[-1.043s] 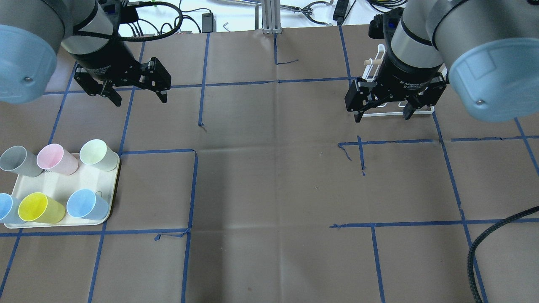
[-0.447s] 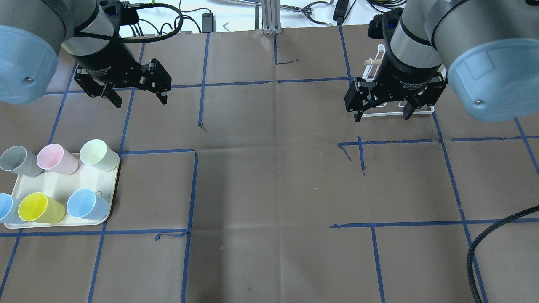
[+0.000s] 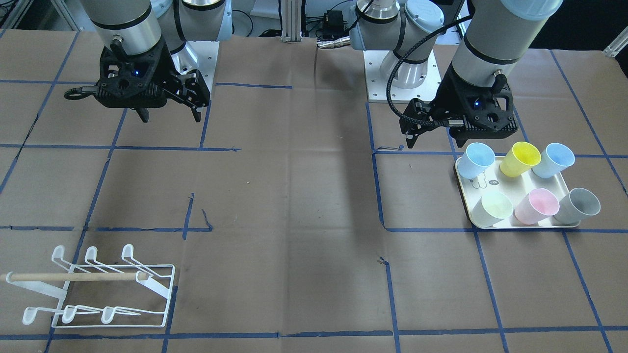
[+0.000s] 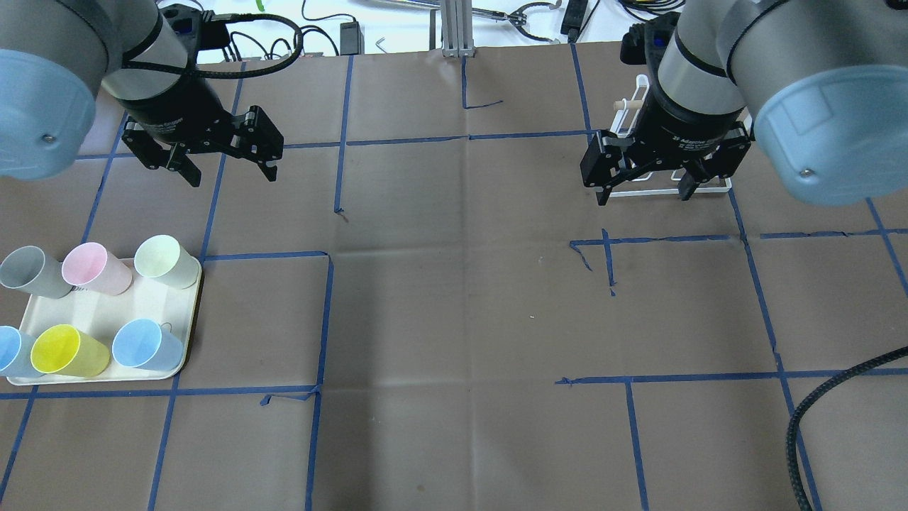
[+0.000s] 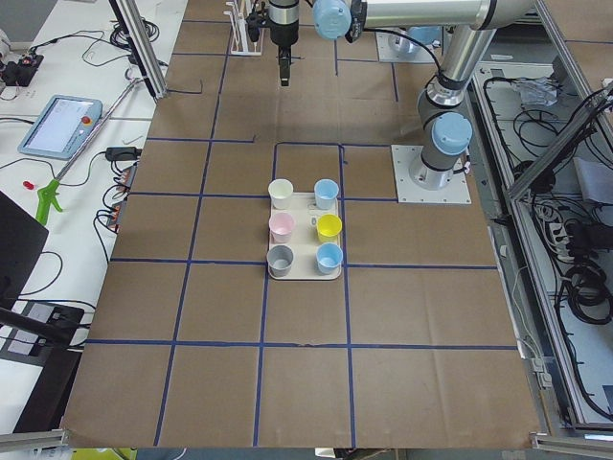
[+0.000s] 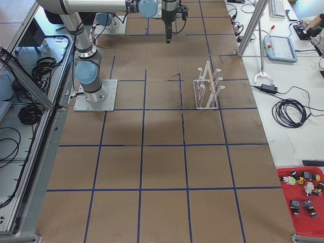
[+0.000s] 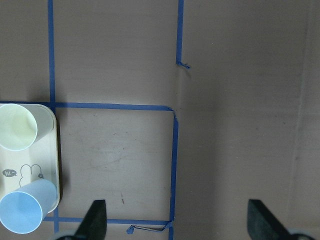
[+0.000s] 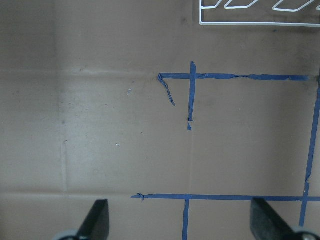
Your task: Transfer IKEA cup to right arm and place on rack
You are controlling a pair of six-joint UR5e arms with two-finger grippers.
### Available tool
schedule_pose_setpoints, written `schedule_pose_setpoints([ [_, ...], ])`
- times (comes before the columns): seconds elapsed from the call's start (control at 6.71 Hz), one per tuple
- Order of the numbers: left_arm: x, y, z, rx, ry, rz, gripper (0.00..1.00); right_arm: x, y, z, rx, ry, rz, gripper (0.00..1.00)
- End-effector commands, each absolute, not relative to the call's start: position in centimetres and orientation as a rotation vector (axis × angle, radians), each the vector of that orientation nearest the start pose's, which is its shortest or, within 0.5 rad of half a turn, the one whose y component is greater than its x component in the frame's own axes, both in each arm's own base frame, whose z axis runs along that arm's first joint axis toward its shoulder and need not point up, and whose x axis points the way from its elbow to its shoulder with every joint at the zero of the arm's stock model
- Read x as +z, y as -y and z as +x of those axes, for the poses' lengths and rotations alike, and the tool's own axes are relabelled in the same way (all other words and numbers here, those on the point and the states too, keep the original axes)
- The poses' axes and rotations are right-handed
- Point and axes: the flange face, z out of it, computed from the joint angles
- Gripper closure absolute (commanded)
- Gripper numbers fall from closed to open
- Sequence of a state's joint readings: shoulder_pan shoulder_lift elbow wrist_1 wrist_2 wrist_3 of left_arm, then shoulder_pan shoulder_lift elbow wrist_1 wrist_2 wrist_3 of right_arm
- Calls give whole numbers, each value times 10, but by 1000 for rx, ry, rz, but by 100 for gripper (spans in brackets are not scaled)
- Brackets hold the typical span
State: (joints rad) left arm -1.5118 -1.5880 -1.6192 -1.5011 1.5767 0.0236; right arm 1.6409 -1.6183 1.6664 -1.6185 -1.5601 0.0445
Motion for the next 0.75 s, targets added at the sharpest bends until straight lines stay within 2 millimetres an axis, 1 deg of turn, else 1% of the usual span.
schedule_pose_setpoints([
  [0.0, 451, 505, -57, 28, -3134, -74, 1, 467, 460, 167, 3, -3131, -38, 0],
  [0.15, 448, 509, -19, 36, -3137, -13, 1, 467, 460, 167, 6, -3129, -36, 0],
  [0.3, 438, 510, 26, 65, -3146, -24, 1, 466, 460, 167, 1, -3129, -36, 0],
  [0.45, 428, 511, 57, 67, -3149, 7, 1, 467, 461, 167, -1, -3131, -36, 0],
  [0.6, 416, 512, 76, 40, -3144, 58, 1, 467, 461, 167, -1, -3129, -36, 0],
])
